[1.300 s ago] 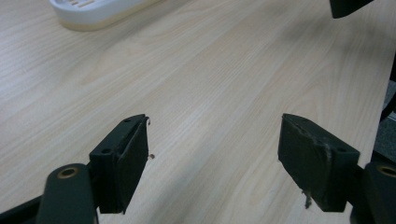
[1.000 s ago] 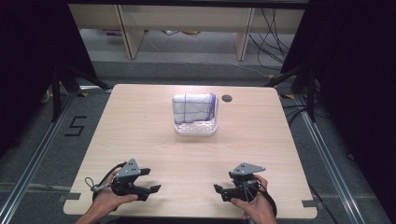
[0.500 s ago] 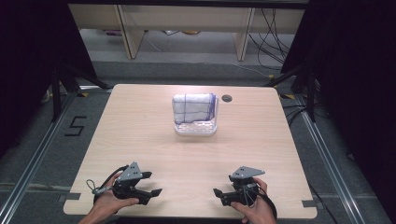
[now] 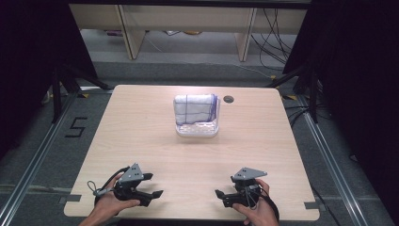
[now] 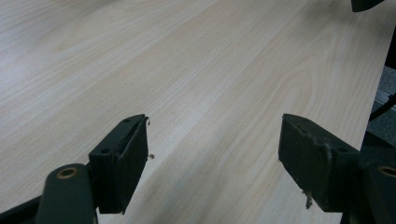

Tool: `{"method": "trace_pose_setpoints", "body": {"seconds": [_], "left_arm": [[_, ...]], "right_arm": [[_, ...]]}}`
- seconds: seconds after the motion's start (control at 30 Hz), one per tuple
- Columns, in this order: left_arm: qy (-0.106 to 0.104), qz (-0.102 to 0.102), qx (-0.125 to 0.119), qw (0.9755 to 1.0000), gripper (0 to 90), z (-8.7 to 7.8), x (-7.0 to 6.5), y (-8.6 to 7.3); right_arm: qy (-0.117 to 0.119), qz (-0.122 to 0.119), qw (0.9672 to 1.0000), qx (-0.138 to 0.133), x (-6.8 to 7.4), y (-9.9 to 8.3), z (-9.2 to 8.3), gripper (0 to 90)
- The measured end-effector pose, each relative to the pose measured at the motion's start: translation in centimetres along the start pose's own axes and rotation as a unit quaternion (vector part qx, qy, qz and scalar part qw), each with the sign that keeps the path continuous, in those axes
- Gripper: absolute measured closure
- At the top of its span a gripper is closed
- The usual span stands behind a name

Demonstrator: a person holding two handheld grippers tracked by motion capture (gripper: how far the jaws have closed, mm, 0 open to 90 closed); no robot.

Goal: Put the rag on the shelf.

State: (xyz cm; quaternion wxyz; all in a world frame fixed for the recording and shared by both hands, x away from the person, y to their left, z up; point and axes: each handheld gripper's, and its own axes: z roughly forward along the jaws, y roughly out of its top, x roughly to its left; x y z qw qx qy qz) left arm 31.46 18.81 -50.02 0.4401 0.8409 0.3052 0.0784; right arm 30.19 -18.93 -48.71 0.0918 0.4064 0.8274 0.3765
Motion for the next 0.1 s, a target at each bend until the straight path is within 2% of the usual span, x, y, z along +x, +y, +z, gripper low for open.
{"method": "trace_pose_setpoints", "body": {"seconds": [0.1], "left_arm": [[-0.004,-0.002,0.002,1.0000,23.7,0.01,0.01,0.00]], "right_arm": [[0.001,0.001,1.0000,0.002,0.02,-0.01,0.06,20.7]]}}
